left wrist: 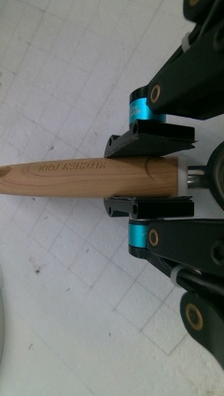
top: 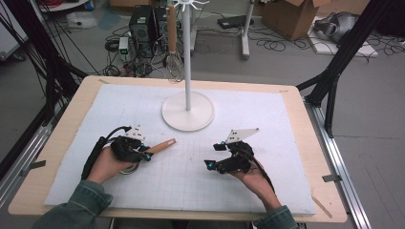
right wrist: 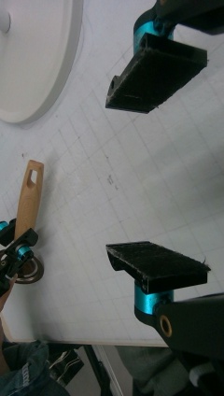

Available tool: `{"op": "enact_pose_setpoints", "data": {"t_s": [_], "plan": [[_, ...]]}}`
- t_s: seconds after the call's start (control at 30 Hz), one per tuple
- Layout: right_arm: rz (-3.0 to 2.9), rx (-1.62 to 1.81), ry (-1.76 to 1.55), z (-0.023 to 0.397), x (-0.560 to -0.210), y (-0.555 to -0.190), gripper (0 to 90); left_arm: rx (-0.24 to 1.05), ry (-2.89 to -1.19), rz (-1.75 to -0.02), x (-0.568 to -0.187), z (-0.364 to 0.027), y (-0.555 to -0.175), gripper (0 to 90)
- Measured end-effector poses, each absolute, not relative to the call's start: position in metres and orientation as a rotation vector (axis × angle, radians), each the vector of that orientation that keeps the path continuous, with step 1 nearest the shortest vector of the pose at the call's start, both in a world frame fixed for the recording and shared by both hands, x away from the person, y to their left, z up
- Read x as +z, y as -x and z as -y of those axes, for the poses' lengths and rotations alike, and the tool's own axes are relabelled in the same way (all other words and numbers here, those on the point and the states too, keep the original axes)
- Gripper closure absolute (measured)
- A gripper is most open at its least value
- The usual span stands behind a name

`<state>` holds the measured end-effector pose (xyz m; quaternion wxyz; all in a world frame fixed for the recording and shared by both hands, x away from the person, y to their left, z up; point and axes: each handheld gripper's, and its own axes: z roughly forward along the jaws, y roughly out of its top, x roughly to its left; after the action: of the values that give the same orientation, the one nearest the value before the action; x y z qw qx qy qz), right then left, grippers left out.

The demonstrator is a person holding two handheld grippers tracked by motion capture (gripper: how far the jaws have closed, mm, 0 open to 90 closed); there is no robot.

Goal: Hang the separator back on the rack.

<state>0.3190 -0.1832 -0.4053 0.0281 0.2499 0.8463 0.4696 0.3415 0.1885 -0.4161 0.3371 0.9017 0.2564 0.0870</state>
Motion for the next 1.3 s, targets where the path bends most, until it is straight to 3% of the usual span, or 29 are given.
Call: {"op": "enact_pose_setpoints", "data": {"t_s": [0.83,1.3], "plan": [[-2.626,1.557,-0.760,0.126,-0.397,-0.331,26.5,0.211,-2.237,-0.578,-0.398,-0.192,-0.329,70.3],[-2.667,1.604,-0.740,0.087,-0.393,-0.339,35.8,0.180,-2.198,-0.511,-0.392,-0.183,-0.322,70.3]]}}
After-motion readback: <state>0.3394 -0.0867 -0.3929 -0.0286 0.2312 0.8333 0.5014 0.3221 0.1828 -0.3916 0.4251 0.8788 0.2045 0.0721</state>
